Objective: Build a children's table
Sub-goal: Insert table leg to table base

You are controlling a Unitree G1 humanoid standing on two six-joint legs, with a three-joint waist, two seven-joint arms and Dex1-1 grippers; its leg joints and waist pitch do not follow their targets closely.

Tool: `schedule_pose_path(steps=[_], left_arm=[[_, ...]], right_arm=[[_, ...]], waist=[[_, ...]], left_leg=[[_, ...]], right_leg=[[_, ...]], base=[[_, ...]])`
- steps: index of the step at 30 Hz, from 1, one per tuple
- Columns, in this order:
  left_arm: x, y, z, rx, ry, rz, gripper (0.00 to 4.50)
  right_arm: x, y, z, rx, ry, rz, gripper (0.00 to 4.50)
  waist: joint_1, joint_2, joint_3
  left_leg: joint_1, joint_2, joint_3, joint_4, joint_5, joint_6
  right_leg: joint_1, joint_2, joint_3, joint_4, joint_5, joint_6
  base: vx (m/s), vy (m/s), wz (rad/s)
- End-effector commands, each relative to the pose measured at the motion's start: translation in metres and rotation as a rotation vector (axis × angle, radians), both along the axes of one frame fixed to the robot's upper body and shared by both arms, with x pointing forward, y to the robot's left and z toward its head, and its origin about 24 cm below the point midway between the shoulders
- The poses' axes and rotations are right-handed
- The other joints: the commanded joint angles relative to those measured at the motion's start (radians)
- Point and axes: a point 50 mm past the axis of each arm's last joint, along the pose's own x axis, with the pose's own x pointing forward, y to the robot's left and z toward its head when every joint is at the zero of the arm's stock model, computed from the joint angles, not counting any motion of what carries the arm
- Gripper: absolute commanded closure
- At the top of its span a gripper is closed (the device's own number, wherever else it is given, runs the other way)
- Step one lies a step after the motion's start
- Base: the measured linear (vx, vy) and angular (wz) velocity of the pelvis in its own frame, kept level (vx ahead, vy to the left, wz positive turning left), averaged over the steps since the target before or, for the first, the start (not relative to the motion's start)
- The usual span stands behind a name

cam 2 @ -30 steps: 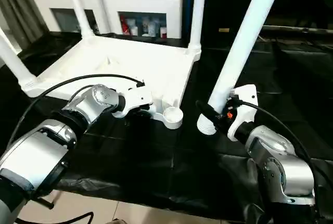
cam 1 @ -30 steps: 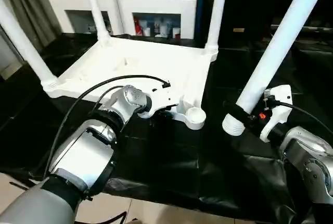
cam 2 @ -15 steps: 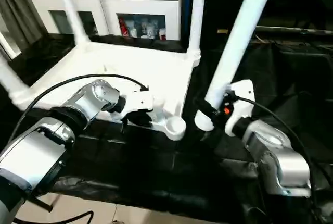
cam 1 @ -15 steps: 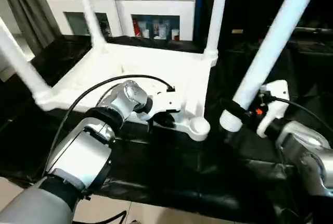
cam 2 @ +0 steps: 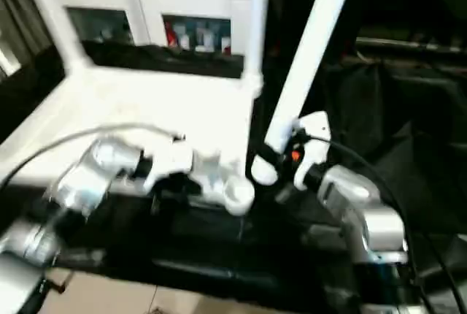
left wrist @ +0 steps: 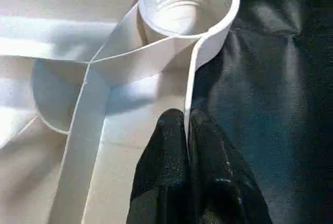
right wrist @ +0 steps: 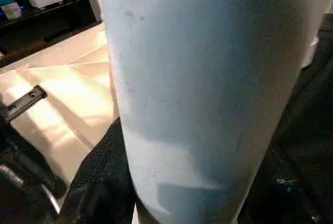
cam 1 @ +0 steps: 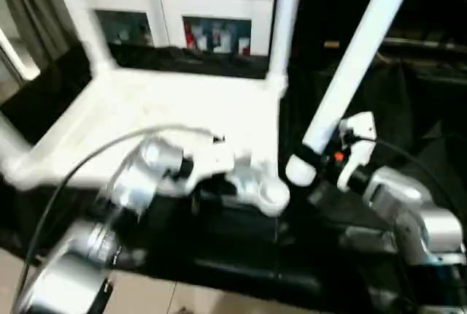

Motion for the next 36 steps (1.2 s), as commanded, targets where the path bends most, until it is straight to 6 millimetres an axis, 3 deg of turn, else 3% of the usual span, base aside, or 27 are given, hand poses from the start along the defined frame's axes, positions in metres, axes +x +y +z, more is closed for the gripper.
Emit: schedule_pose_path(steps=[1,4,8,9,11,13,16,21,26,35,36], left_arm=[[-0.007,0.006,-0.022,0.059,0.040,0.068,4.50],[-0.008,0.000,-0.018,0.015,0.001,0.085,4.50],[-0.012,-0.005,-0.011,-0.036,-0.048,0.104,4.50],[-0.014,-0.006,-0.009,-0.045,-0.062,0.117,4.20],[-0.015,-0.007,-0.008,-0.060,-0.073,0.119,4.02],[-0.018,-0.008,-0.003,-0.125,-0.034,0.114,3.86],[-0.014,-0.006,-0.002,-0.123,-0.084,0.127,3.76],[-0.013,0.002,-0.007,-0.094,-0.036,0.138,3.73],[-0.009,0.010,-0.011,-0.071,-0.030,0.148,3.72],[0.003,0.006,-0.009,-0.068,-0.024,0.079,3.72],[0.005,0.004,-0.009,-0.068,-0.031,0.076,4.00]], right_arm=[[0.002,0.002,0.005,0.006,-0.032,0.006,2.59],[0.001,0.003,0.005,0.007,-0.031,0.009,2.59],[0.001,0.003,0.005,0.010,-0.032,0.011,2.59],[0.001,0.004,0.005,0.010,-0.032,0.011,2.59],[0.001,0.004,0.005,0.010,-0.032,0.012,2.59],[0.002,0.004,0.005,0.007,-0.029,0.017,2.59],[0.003,0.003,0.005,0.005,-0.029,0.021,2.59],[0.005,0.004,0.006,0.004,-0.033,0.025,2.59],[0.005,0.005,0.007,0.003,-0.034,0.029,2.59],[0.006,0.003,0.008,-0.001,-0.037,0.035,2.59],[0.005,0.003,0.009,-0.003,-0.039,0.035,2.59]], waist=[[0.005,-0.015,-0.048],[0.005,-0.016,-0.048],[0.005,-0.018,-0.051],[0.005,-0.022,-0.053],[0.007,-0.022,-0.055],[0.008,-0.028,-0.057],[0.010,-0.025,-0.057],[0.012,-0.027,-0.053],[0.012,-0.027,-0.055],[0.019,-0.025,-0.055],[0.020,-0.026,-0.056]], left_leg=[[0.010,0.062,-0.036,-0.076,-0.213,0.023],[0.012,0.063,-0.039,-0.078,-0.228,0.016],[0.012,0.062,-0.036,-0.076,-0.205,0.023],[0.010,0.063,-0.036,-0.075,-0.188,0.027],[0.008,0.062,-0.035,-0.072,-0.163,0.036],[0.003,0.060,-0.033,-0.070,-0.129,0.049],[0.004,0.060,-0.032,-0.068,-0.120,0.058],[0.006,0.060,-0.032,-0.071,-0.143,0.047],[0.006,0.059,-0.033,-0.070,-0.135,0.044],[0.008,0.059,-0.032,-0.069,-0.139,0.037],[0.007,0.059,-0.032,-0.068,-0.135,0.037]], right_leg=[[0.040,-0.103,0.053,-0.082,-0.340,-0.172],[0.039,-0.101,0.054,-0.084,-0.366,-0.152],[0.036,-0.099,0.056,-0.082,-0.325,-0.157],[0.038,-0.099,0.056,-0.076,-0.291,-0.165],[0.039,-0.098,0.056,-0.071,-0.256,-0.171],[0.042,-0.099,0.055,-0.066,-0.222,-0.178],[0.037,-0.094,0.054,-0.067,-0.207,-0.177],[0.036,-0.096,0.054,-0.071,-0.250,-0.162],[0.036,-0.095,0.055,-0.068,-0.228,-0.163],[0.036,-0.097,0.056,-0.069,-0.230,-0.162],[0.038,-0.098,0.056,-0.067,-0.221,-0.165]], base=[[0.000,0.000,0.00],[0.000,0.000,0.00],[0.000,0.000,0.00],[0.000,0.000,0.00],[0.000,0.000,0.00],[0.000,0.000,0.00],[0.000,0.000,0.00],[0.000,0.000,0.00],[0.000,0.000,0.00],[0.000,0.000,0.00],[0.000,0.000,0.00]])
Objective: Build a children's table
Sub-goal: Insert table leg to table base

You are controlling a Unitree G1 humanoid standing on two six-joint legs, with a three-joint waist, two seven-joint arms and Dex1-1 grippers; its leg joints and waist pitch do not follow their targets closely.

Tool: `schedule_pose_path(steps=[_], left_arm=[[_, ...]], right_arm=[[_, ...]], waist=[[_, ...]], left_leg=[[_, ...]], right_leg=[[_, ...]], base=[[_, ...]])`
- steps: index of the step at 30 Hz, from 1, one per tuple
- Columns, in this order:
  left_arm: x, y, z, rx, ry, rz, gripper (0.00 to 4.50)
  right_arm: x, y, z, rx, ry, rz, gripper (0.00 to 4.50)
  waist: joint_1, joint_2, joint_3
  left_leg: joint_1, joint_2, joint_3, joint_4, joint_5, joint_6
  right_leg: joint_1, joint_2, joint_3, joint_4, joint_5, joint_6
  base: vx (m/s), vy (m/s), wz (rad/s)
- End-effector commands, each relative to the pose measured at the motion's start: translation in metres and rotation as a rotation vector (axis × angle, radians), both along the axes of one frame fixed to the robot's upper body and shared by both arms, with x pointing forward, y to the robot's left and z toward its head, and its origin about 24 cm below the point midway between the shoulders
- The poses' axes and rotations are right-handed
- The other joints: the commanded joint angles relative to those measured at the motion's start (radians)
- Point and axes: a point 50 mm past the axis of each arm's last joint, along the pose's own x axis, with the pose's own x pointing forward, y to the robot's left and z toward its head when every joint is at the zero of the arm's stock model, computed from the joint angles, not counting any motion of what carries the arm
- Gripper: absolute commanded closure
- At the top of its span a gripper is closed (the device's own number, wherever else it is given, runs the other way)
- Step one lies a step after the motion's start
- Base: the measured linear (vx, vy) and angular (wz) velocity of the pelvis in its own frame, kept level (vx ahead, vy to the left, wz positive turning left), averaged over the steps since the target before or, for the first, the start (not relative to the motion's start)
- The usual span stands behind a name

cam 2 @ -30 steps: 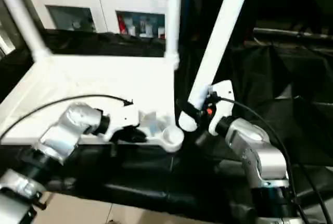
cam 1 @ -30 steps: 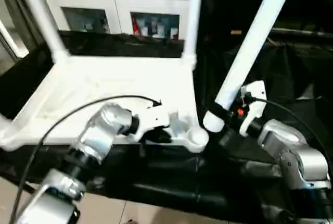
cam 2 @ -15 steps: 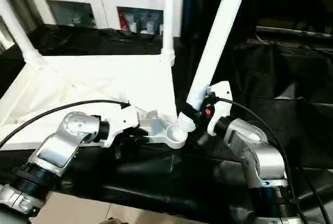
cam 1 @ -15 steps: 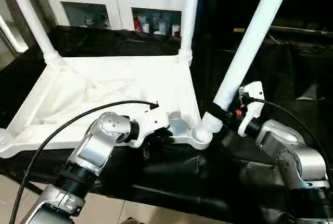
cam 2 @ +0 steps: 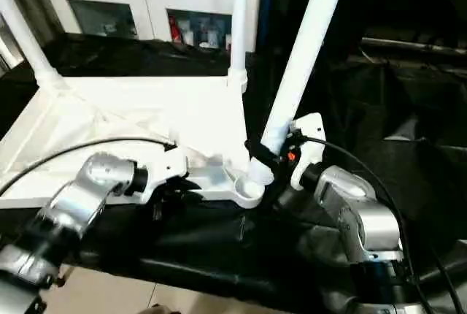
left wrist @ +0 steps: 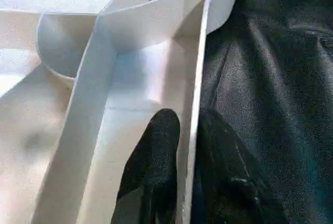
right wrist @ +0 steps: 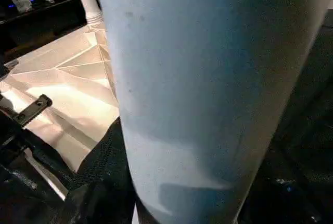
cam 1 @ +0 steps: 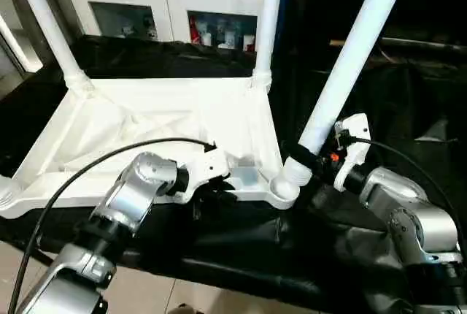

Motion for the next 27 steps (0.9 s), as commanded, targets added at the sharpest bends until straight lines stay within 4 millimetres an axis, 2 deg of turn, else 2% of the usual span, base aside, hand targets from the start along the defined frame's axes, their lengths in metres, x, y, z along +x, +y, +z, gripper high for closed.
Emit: schedule_pose_path(steps=[1,3,5,11,16,18,19,20,21,22,23,24,26,27], left_arm=[[0.005,-0.001,0.003,0.011,-0.022,-0.007,4.07],[0.007,-0.003,0.004,0.007,-0.025,-0.014,4.14],[0.007,-0.006,0.003,0.000,-0.026,-0.044,4.40],[0.006,-0.007,0.002,-0.008,-0.008,-0.070,4.49],[0.009,0.003,-0.001,-0.008,0.013,0.074,4.50],[0.010,0.006,-0.001,-0.001,0.010,0.120,4.50],[0.011,0.009,-0.001,0.008,0.006,0.149,4.50],[0.010,0.010,-0.001,0.011,0.005,0.155,4.50],[0.008,0.018,-0.001,0.035,0.005,0.190,4.50],[0.007,0.025,-0.001,0.043,0.014,0.231,4.50],[0.007,0.025,-0.001,0.044,0.014,0.233,4.50],[0.007,0.026,-0.001,0.044,0.015,0.247,4.50],[0.005,0.029,-0.001,0.047,0.012,0.263,4.50],[0.004,0.029,0.000,0.040,0.011,0.257,4.50]], right_arm=[[0.004,0.000,0.008,-0.004,-0.036,0.007,2.59],[0.004,0.000,0.008,-0.005,-0.038,0.007,2.59],[0.003,0.000,0.008,-0.007,-0.038,0.010,2.59],[0.004,0.002,0.007,-0.011,-0.040,0.019,2.59],[0.005,0.005,0.007,-0.008,-0.037,0.021,2.59],[0.006,0.005,0.006,-0.016,-0.033,0.022,2.59],[0.007,0.006,0.005,-0.023,-0.030,0.022,2.59],[0.008,0.006,0.004,-0.024,-0.030,0.023,2.59],[0.012,0.010,0.003,-0.034,-0.025,0.032,2.59],[0.016,0.016,0.004,-0.034,-0.022,0.051,2.59],[0.016,0.016,0.004,-0.034,-0.022,0.052,2.59],[0.017,0.018,0.005,-0.033,-0.023,0.060,2.59],[0.019,0.023,0.006,-0.032,-0.026,0.078,2.59],[0.020,0.025,0.006,-0.032,-0.027,0.084,2.59]], waist=[[0.004,-0.014,-0.064],[0.005,-0.013,-0.064],[0.008,-0.013,-0.066],[0.007,-0.015,-0.067],[0.006,-0.016,-0.064],[0.005,-0.020,-0.064],[0.003,-0.027,-0.062],[0.002,-0.025,-0.063],[-0.001,-0.035,-0.063],[-0.009,-0.035,-0.061],[-0.010,-0.036,-0.062],[-0.015,-0.042,-0.058],[-0.014,-0.040,-0.055],[-0.014,-0.043,-0.055]], left_leg=[[0.015,0.060,-0.032,-0.067,-0.132,0.038],[0.016,0.060,-0.031,-0.067,-0.132,0.039],[0.015,0.061,-0.032,-0.066,-0.123,0.040],[0.013,0.060,-0.031,-0.064,-0.111,0.049],[0.014,0.061,-0.031,-0.066,-0.130,0.041],[0.015,0.063,-0.032,-0.066,-0.135,0.037],[0.012,0.060,-0.031,-0.066,-0.134,0.040],[0.011,0.060,-0.032,-0.066,-0.131,0.039],[0.009,0.061,-0.034,-0.067,-0.123,0.039],[0.005,0.057,-0.033,-0.067,-0.122,0.043],[0.007,0.059,-0.033,-0.065,-0.126,0.040],[0.004,0.056,-0.033,-0.066,-0.128,0.041],[0.009,0.057,-0.032,-0.067,-0.137,0.038],[0.013,0.057,-0.031,-0.067,-0.141,0.037]], right_leg=[[0.047,-0.099,0.056,-0.067,-0.209,-0.169],[0.046,-0.098,0.055,-0.068,-0.211,-0.170],[0.047,-0.099,0.055,-0.064,-0.193,-0.172],[0.049,-0.099,0.055,-0.060,-0.165,-0.185],[0.049,-0.101,0.055,-0.064,-0.217,-0.180],[0.049,-0.103,0.054,-0.062,-0.226,-0.185],[0.049,-0.101,0.054,-0.067,-0.236,-0.180],[0.051,-0.102,0.054,-0.064,-0.233,-0.181],[0.054,-0.105,0.053,-0.059,-0.233,-0.183],[0.053,-0.102,0.052,-0.065,-0.248,-0.178],[0.052,-0.104,0.052,-0.062,-0.250,-0.179],[0.052,-0.101,0.052,-0.067,-0.270,-0.171],[0.047,-0.101,0.054,-0.068,-0.294,-0.165],[0.044,-0.099,0.055,-0.070,-0.298,-0.162]], base=[[0.000,0.000,0.00],[0.000,0.000,0.00],[0.000,0.000,0.00],[0.000,0.000,0.00],[0.000,0.000,0.00],[0.000,0.000,0.00],[0.000,0.000,0.00],[0.000,0.000,0.00],[0.000,0.000,0.00],[0.000,0.000,0.00],[0.000,0.000,0.00],[0.000,0.000,0.00],[0.000,0.000,0.00],[0.000,0.000,0.00]])
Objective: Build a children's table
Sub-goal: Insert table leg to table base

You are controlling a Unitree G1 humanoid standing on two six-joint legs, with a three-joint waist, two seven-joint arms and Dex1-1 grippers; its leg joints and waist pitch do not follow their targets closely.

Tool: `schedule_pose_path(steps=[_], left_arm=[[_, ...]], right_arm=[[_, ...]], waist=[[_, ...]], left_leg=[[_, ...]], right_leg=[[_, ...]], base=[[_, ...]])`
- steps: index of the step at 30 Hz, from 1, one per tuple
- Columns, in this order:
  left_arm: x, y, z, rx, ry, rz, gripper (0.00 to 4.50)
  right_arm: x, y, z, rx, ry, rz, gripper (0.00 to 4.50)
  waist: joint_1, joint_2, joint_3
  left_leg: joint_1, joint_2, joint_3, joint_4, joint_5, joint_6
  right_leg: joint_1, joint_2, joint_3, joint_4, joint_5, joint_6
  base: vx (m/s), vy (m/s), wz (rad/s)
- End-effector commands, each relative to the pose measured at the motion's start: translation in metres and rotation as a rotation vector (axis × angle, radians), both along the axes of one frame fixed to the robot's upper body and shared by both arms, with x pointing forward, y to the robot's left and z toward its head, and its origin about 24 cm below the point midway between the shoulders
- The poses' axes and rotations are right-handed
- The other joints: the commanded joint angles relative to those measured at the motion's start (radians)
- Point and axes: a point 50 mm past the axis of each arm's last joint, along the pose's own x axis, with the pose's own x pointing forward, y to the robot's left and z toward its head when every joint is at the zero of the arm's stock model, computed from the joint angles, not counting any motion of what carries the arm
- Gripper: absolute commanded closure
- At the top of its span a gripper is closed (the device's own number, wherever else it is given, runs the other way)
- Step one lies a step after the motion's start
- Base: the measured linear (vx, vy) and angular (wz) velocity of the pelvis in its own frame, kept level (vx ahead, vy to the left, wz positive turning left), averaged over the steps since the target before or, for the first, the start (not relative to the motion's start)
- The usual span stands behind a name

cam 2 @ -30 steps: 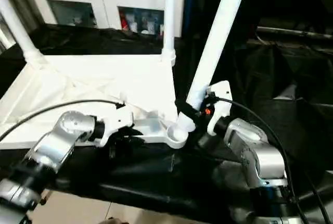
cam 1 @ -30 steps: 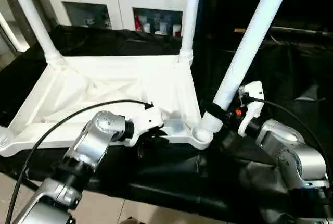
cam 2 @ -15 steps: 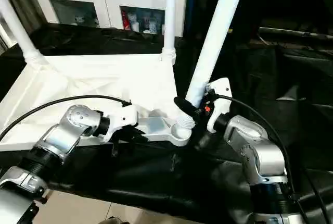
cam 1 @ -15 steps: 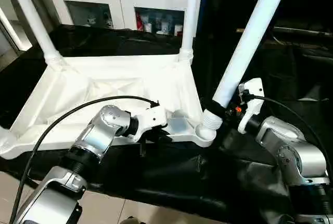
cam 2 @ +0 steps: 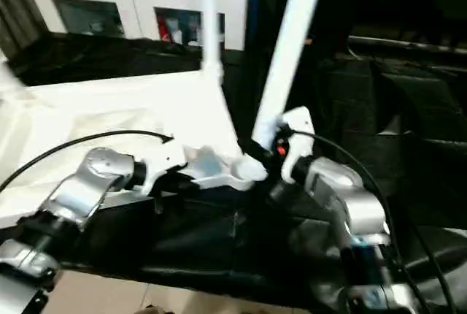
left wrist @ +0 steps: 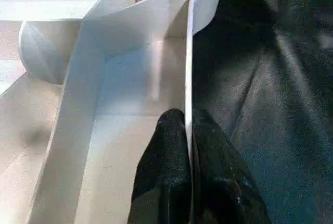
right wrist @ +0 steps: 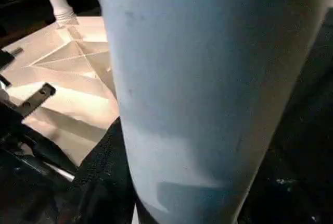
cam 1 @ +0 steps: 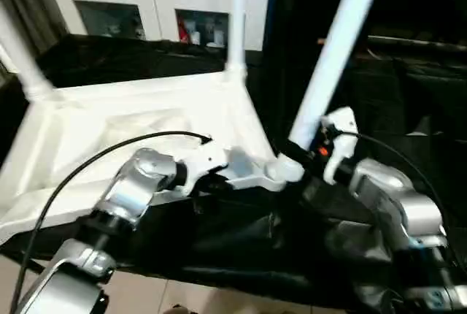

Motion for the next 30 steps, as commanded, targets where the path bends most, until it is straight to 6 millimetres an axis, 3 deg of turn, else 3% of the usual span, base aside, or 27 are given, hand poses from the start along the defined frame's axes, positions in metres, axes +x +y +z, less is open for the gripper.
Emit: schedule_pose_path(steps=[1,2,3,4,10,17,26,30], left_arm=[[-0.005,0.014,-0.003,-0.005,-0.001,0.058,4.50],[-0.005,0.013,-0.003,-0.005,-0.001,0.058,4.50],[-0.006,0.013,-0.002,-0.009,-0.001,0.054,4.50],[-0.007,0.011,-0.002,-0.021,0.006,0.048,4.50],[-0.003,0.006,0.003,-0.067,-0.020,0.048,4.50],[-0.003,0.001,0.008,-0.170,-0.041,0.042,4.50],[-0.007,-0.002,0.002,-0.234,-0.033,0.059,4.50],[-0.007,-0.001,0.001,-0.259,-0.028,0.076,4.50]], right_arm=[[0.009,0.013,0.005,-0.005,-0.029,0.046,2.59],[0.009,0.013,0.005,-0.005,-0.029,0.047,2.59],[0.011,0.014,0.005,-0.005,-0.030,0.050,2.59],[0.014,0.017,0.004,-0.005,-0.027,0.059,2.59],[0.022,0.025,-0.002,-0.026,-0.007,0.089,2.59],[0.026,0.024,-0.006,-0.032,-0.001,0.095,2.59],[0.028,0.027,-0.013,-0.021,0.013,0.096,2.59],[0.030,0.029,-0.014,-0.020,0.014,0.104,2.59]], waist=[[0.012,-0.020,-0.065],[0.009,-0.018,-0.064],[0.011,-0.017,-0.063],[0.013,-0.026,-0.061],[0.022,-0.031,-0.064],[0.021,-0.031,-0.063],[0.020,-0.033,-0.065],[0.019,-0.035,-0.063]], left_leg=[[0.007,0.060,-0.036,-0.069,-0.150,0.037],[0.006,0.059,-0.035,-0.070,-0.149,0.036],[0.013,0.060,-0.033,-0.069,-0.156,0.033],[0.011,0.058,-0.031,-0.070,-0.158,0.034],[0.011,0.059,-0.030,-0.068,-0.122,0.039],[0.010,0.058,-0.030,-0.067,-0.129,0.040],[0.010,0.058,-0.029,-0.066,-0.115,0.053],[0.010,0.058,-0.029,-0.067,-0.126,0.051]], right_leg=[[0.051,-0.105,0.053,-0.074,-0.298,-0.168],[0.050,-0.103,0.053,-0.076,-0.297,-0.171],[0.044,-0.101,0.055,-0.078,-0.292,-0.173],[0.046,-0.100,0.056,-0.077,-0.296,-0.172],[0.049,-0.102,0.057,-0.067,-0.227,-0.186],[0.049,-0.103,0.057,-0.070,-0.253,-0.177],[0.050,-0.100,0.056,-0.065,-0.222,-0.189],[0.050,-0.102,0.056,-0.069,-0.257,-0.180]], base=[[0.000,0.000,0.00],[0.000,0.000,0.00],[0.000,0.000,0.00],[0.000,0.000,0.00],[0.000,0.000,0.00],[0.000,0.000,0.00],[0.000,0.000,0.00],[0.000,0.000,0.00]])
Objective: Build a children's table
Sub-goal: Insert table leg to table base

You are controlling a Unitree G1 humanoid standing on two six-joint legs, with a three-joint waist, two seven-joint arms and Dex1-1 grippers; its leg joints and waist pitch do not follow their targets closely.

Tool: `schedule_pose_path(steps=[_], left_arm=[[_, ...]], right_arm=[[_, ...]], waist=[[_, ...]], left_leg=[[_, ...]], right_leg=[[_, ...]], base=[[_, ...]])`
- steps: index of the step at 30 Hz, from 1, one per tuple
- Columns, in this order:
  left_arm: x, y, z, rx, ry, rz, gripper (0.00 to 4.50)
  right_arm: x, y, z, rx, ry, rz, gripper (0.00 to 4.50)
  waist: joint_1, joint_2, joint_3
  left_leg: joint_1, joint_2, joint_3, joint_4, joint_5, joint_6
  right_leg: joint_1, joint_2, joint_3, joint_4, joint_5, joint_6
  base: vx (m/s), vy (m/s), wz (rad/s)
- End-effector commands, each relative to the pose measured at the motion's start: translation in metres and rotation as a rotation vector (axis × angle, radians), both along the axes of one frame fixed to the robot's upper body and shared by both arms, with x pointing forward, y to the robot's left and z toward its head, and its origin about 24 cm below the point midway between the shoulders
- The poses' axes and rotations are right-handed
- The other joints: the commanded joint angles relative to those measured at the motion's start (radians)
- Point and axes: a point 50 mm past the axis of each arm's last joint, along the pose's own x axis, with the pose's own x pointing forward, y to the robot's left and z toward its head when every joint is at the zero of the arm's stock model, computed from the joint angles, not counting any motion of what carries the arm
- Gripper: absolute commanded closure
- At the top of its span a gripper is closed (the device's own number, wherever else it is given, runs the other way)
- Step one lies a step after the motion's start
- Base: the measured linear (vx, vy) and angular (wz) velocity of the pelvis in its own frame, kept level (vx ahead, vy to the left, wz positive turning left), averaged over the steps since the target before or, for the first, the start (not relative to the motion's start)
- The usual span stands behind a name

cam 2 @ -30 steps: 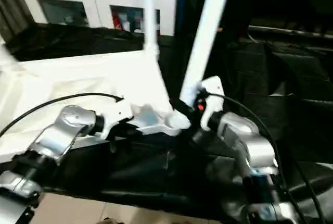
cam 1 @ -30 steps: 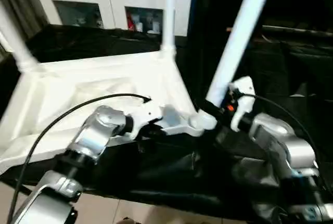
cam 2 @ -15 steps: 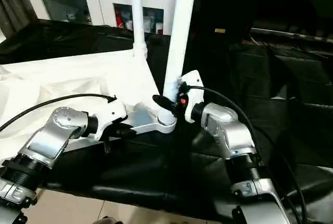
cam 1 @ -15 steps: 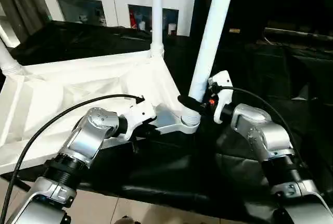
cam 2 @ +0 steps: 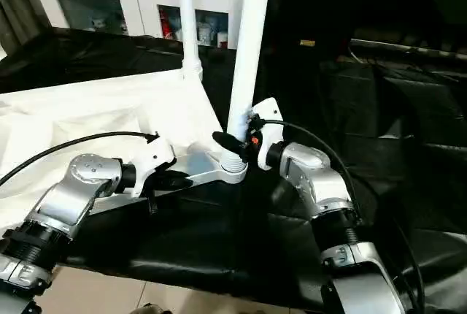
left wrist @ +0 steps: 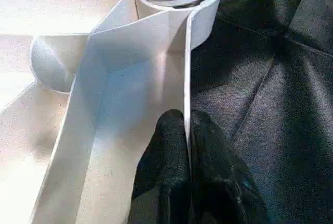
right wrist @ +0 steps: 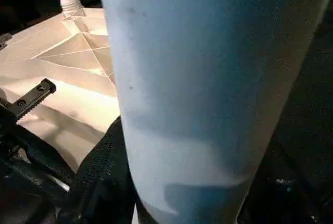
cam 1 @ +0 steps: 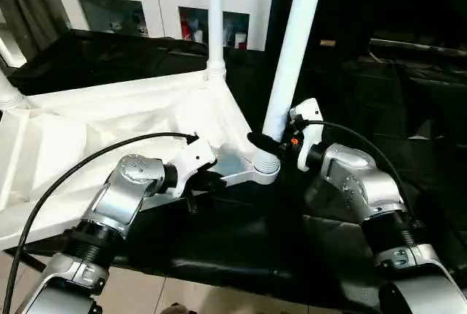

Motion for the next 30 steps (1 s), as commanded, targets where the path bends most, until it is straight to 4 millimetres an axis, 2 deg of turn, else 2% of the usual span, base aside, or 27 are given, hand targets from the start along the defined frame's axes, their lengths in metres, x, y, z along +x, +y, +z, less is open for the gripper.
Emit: schedule_pose_path(steps=[1,7,12,17,22,24,25,28,30], left_arm=[[-0.002,-0.006,0.002,-0.154,-0.005,0.019,4.50],[-0.007,-0.002,-0.010,-0.037,0.006,-0.032,4.50],[-0.004,-0.005,-0.007,-0.052,0.002,-0.021,4.50],[0.000,-0.005,-0.005,-0.055,-0.015,-0.008,4.50],[0.002,-0.005,-0.004,-0.055,-0.024,0.001,4.50],[0.003,-0.005,-0.004,-0.055,-0.025,0.001,4.50],[0.004,-0.004,-0.004,-0.050,-0.030,0.003,4.50],[0.006,-0.004,-0.003,-0.042,-0.034,-0.001,4.50],[0.006,-0.004,-0.003,-0.040,-0.034,-0.003,4.50]], right_arm=[[0.002,0.001,-0.002,-0.008,0.012,-0.003,2.59],[0.003,-0.002,-0.006,-0.002,0.021,-0.017,2.59],[0.002,-0.010,-0.014,0.073,0.063,-0.074,2.59],[-0.005,-0.016,-0.024,0.117,0.084,-0.088,2.59],[-0.016,-0.019,-0.035,0.134,0.074,-0.104,2.59],[-0.017,-0.019,-0.036,0.131,0.066,-0.103,2.59],[-0.021,-0.017,-0.036,0.074,0.016,-0.087,2.59],[-0.025,-0.012,-0.036,0.000,-0.033,-0.045,2.59],[-0.025,-0.011,-0.035,-0.004,-0.034,-0.036,2.59]], waist=[[0.009,-0.024,-0.065],[0.008,-0.023,-0.065],[0.007,-0.019,-0.064],[0.011,-0.018,-0.067],[0.018,-0.016,-0.067],[0.020,-0.017,-0.067],[0.019,-0.012,-0.067],[0.022,-0.013,-0.067],[0.021,-0.013,-0.064]], left_leg=[[0.009,0.058,-0.030,-0.067,-0.128,0.050],[0.010,0.059,-0.030,-0.068,-0.132,0.052],[0.012,0.060,-0.031,-0.069,-0.155,0.043],[0.013,0.060,-0.030,-0.068,-0.146,0.045],[0.012,0.060,-0.030,-0.068,-0.149,0.045],[0.013,0.060,-0.030,-0.069,-0.150,0.046],[0.012,0.060,-0.031,-0.069,-0.153,0.044],[0.014,0.060,-0.031,-0.071,-0.160,0.037],[0.014,0.059,-0.031,-0.071,-0.180,0.036]], right_leg=[[0.049,-0.101,0.055,-0.073,-0.268,-0.175],[0.048,-0.100,0.056,-0.072,-0.263,-0.173],[0.047,-0.101,0.056,-0.077,-0.296,-0.171],[0.048,-0.100,0.056,-0.074,-0.268,-0.177],[0.047,-0.102,0.057,-0.076,-0.280,-0.169],[0.046,-0.101,0.056,-0.076,-0.279,-0.168],[0.046,-0.101,0.056,-0.077,-0.281,-0.170],[0.045,-0.100,0.055,-0.077,-0.287,-0.160],[0.045,-0.101,0.056,-0.083,-0.325,-0.153]], base=[[0.000,0.000,0.00],[0.000,0.000,0.00],[0.000,0.000,0.00],[0.000,0.000,0.00],[0.000,0.000,0.00],[0.000,0.000,0.00],[0.000,0.000,0.00],[0.000,0.000,0.00],[0.000,0.000,0.00]])
